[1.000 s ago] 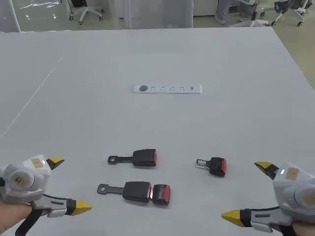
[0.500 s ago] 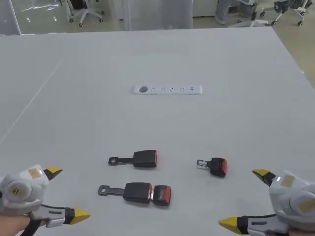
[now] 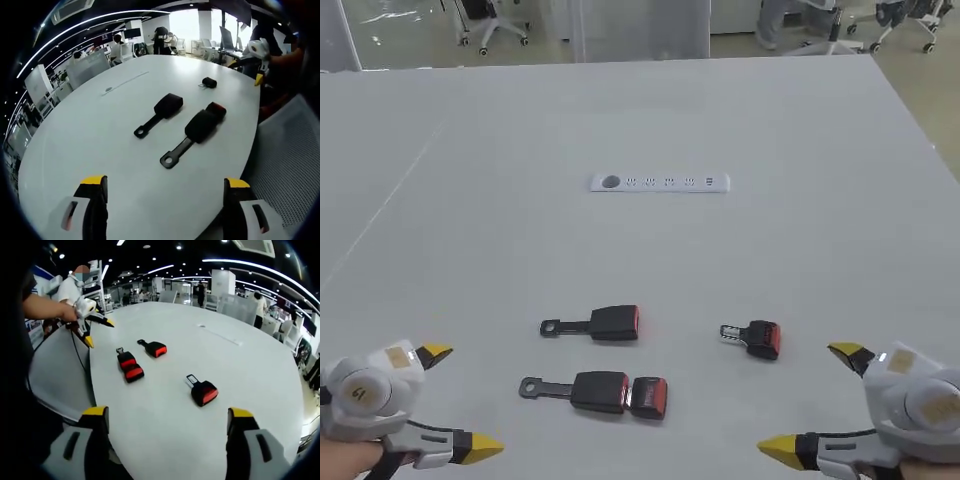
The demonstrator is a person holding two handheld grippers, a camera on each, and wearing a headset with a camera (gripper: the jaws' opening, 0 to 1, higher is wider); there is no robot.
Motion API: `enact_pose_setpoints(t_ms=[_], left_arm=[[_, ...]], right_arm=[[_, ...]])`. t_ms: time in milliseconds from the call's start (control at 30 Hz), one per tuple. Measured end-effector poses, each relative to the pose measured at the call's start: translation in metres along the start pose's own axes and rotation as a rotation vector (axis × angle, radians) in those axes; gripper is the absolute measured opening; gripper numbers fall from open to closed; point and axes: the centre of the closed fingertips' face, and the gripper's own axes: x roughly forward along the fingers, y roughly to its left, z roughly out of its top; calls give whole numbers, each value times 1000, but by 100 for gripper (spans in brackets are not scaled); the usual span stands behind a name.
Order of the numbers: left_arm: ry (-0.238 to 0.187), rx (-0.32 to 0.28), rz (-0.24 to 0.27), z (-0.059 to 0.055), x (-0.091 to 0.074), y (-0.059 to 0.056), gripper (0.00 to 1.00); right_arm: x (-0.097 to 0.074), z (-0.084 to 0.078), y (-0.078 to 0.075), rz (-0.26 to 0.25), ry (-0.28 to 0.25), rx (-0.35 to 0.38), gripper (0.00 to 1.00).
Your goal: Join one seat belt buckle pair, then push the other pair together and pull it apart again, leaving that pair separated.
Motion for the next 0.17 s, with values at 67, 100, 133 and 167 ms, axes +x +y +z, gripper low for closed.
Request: enact_pose_setpoints(t_ms=[67,100,133,167], left_arm=[[-7,-10,0,0,0,-1,98],[-7,-11,0,0,0,-1,98],[-7,-12,0,-1,0,-2,98],[-7,-13,0,-2,0,-2,98]], right_arm=[[-1,0,2,2,1,-4,99],[-1,0,2,1,2,-4,99],[-1,-1,2,0,4,-2,99],[-1,-2,3,0,4,2,99]])
